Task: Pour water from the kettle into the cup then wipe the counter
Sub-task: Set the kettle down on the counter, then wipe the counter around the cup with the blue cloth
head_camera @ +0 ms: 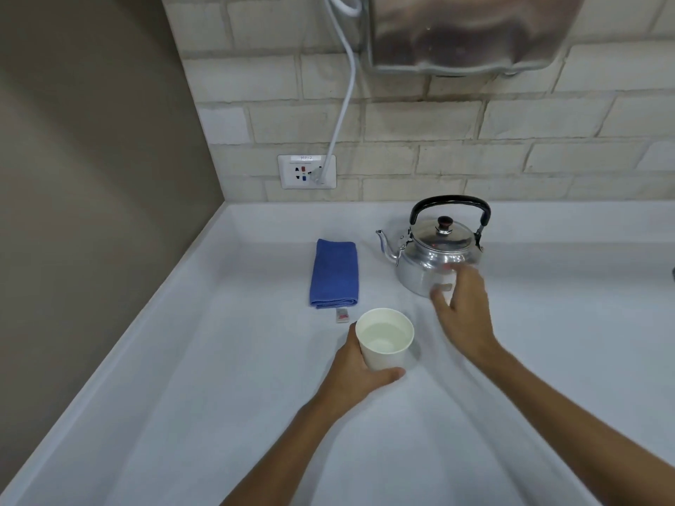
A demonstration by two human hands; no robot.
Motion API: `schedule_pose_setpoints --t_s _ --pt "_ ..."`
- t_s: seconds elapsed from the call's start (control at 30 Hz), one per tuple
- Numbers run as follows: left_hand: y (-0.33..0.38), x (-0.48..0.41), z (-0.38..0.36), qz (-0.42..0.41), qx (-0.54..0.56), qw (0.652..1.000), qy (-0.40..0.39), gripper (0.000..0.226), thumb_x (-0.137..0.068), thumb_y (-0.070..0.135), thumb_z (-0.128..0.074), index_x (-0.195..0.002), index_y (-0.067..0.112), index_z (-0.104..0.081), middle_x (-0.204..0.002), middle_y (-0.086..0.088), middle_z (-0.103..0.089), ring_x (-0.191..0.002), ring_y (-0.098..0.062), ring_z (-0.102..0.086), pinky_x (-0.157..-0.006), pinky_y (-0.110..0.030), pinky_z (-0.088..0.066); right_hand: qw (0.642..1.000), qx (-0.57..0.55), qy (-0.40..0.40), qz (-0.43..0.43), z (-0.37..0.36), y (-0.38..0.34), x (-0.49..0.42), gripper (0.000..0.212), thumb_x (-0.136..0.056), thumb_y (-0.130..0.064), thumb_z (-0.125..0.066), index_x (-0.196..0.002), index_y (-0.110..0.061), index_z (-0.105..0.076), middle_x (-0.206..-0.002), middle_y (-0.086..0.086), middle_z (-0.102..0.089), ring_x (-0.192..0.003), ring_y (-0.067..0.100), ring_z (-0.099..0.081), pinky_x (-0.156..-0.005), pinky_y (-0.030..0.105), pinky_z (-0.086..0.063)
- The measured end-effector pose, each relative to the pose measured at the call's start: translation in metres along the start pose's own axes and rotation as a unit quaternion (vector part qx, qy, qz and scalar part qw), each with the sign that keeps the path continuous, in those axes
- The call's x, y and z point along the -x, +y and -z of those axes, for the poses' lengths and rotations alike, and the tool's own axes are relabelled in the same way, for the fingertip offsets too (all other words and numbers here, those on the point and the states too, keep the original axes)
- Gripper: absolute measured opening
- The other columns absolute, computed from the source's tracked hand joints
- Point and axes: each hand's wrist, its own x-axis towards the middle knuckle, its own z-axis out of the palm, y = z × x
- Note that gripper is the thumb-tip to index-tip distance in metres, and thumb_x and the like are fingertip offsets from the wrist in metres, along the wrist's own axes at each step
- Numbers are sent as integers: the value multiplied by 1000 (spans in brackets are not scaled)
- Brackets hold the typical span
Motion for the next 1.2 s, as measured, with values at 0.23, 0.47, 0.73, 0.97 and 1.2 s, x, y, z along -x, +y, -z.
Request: schedule_pose_setpoints --t_s 0.23,0.47,0.73,0.97,1.2 --pt "-15 14 49 -4 -37 999 -24 87 -70 20 -78 -136 37 -23 -139 24 -27 -130 -2 -27 -105 -21 -26 956 197 -213 -40 -22 37 68 59 -97 -42 -27 -146 -13 -15 -157 6 -11 -145 20 -5 -119 35 -5" --pt "1 -44 98 -48 -120 986 107 49 -86 17 -62 -131 23 -42 -143 3 -35 -128 -10 -34 -101 -21 -27 942 253 -218 -34 -30 41 74 63 -94 -49 -12 -147 -16 3 -158 2 3 -145 15 7 -118 34 5" --pt "-5 -156 79 -33 -360 930 63 48 -98 29 -33 -142 13 -26 -155 -6 -18 -140 -25 -19 -114 -38 -17 946 234 -219 -38 -31 42 76 63 -92 -52 -8 -141 -20 17 -156 -5 12 -135 4 22 -116 33 11" --pt "-28 -202 56 45 -426 902 43 53 -98 36 -17 -146 16 -5 -157 -4 -1 -143 -31 4 -116 -43 -5 949 234 -209 -41 -31 38 75 63 -93 -50 -12 -141 -20 18 -152 -9 17 -137 7 25 -116 32 13" --pt "-16 -200 16 -51 -451 890 -42 52 -98 37 -19 -146 19 -7 -157 -2 -5 -143 -31 0 -115 -42 -9 946 237 -220 -34 -27 36 73 62 -94 -49 -12 -143 -20 13 -149 -8 19 -137 7 22 -116 33 11"
